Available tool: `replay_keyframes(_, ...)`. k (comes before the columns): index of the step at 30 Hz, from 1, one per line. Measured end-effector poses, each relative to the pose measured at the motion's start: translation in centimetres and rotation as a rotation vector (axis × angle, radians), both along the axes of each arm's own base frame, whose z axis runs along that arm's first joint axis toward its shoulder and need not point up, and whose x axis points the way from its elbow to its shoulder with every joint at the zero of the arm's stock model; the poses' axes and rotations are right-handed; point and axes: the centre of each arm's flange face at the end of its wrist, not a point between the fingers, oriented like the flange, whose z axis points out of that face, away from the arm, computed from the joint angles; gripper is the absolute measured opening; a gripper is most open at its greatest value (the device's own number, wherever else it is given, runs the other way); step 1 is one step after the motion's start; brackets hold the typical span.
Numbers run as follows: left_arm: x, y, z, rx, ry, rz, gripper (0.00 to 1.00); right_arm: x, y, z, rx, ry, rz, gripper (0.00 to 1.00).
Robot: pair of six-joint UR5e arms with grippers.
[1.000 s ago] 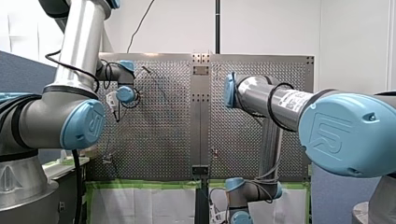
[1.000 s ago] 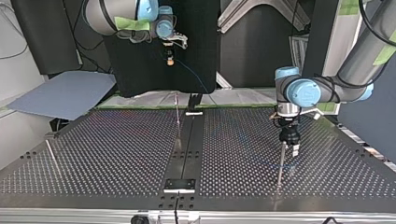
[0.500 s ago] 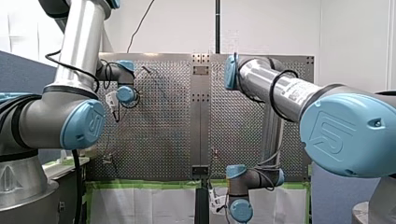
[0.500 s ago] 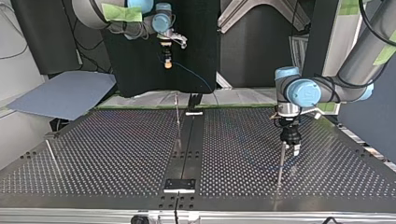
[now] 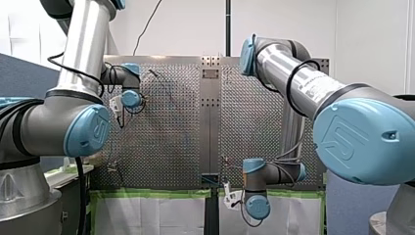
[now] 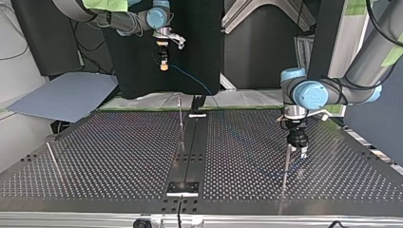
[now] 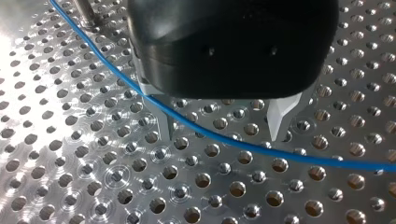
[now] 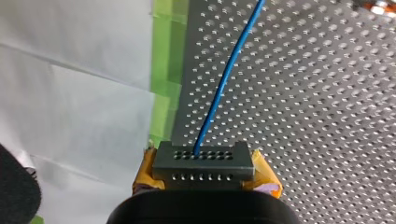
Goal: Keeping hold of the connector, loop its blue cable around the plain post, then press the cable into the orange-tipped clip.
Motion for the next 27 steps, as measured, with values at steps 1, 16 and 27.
replay_keyframes(1,0.0,0.0,0.0,0.000,0.000,0.001,0.98,0.0,-0.3,0.5,-0.006,-0.005,0.003,0.00)
replay_keyframes(16,0.0,0.2,-0.1,0.000,0.007,0.003,0.98,0.6,-4.6,7.3,-0.134,-0.055,0.065,0.00)
replay_keyframes(27,-0.2,0.1,-0.2,-0.001,0.019,0.002,0.98,0.0,-5.3,9.4,-0.186,-0.085,0.134,0.00)
